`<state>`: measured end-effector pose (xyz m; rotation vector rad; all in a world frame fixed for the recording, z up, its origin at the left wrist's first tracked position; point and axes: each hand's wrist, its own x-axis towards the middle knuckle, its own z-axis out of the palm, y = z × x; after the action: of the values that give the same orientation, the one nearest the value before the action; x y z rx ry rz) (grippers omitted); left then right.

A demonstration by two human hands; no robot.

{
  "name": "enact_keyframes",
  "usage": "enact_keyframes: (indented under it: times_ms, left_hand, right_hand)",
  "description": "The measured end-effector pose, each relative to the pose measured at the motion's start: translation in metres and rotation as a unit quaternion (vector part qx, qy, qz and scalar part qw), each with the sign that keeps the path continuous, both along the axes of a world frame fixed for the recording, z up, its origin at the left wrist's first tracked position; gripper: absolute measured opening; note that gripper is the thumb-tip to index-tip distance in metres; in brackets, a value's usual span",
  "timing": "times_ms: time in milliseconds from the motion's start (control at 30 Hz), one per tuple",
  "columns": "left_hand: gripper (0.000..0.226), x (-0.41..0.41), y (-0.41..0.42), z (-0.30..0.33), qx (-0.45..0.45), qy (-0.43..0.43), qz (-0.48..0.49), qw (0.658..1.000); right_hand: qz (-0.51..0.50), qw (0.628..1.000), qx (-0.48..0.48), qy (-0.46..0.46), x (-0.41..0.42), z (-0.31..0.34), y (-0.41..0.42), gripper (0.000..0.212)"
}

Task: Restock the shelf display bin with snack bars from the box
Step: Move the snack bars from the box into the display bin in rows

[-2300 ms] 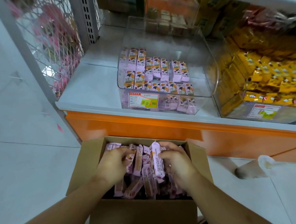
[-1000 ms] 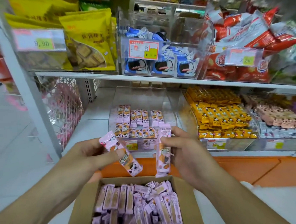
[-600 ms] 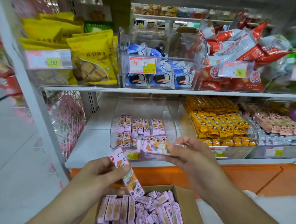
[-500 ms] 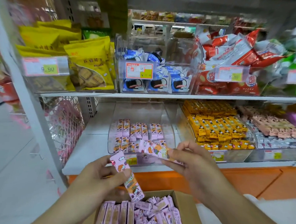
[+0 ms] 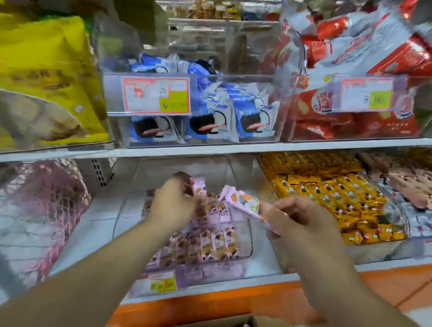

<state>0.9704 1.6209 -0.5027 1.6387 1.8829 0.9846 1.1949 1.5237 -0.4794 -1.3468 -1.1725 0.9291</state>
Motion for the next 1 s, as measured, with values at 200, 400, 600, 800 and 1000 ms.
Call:
enact_keyframes:
  times_ms: [200,400,600,800,1000]
  left_hand:
    - [0.031,0.005,0.049,-0.030,-0.010,0.055,0.009,0.998]
    - [0.026,0.003,0.061,-0.038,-0.012,0.108,0.011,0.994]
    - [0.026,0.002,0.061,-0.037,-0.012,0.081,-0.003,0.997]
    - [0.022,-0.003,0.067,-0.039,-0.042,-0.037,-0.001,0.998]
    - [0.017,-0.002,0.068,-0.039,-0.048,-0.056,-0.015,0.997]
  right_hand:
    - [-0.002,1.000,-0.018,0.001,-0.004,-0.027,0.019,0.014]
    - [0.012,0.998,-0.021,-0.052,-0.010,-0.036,0.015,0.012]
    - [-0.005,1.000,-0.015,-0.027,-0.003,-0.033,0.013,0.015]
    - [-0.038,0.996,-0.005,-0.076,-0.014,-0.036,0.013,0.019]
    - [-0.025,0.986,0.019,-0.166,-0.027,-0.037,0.009,0.029]
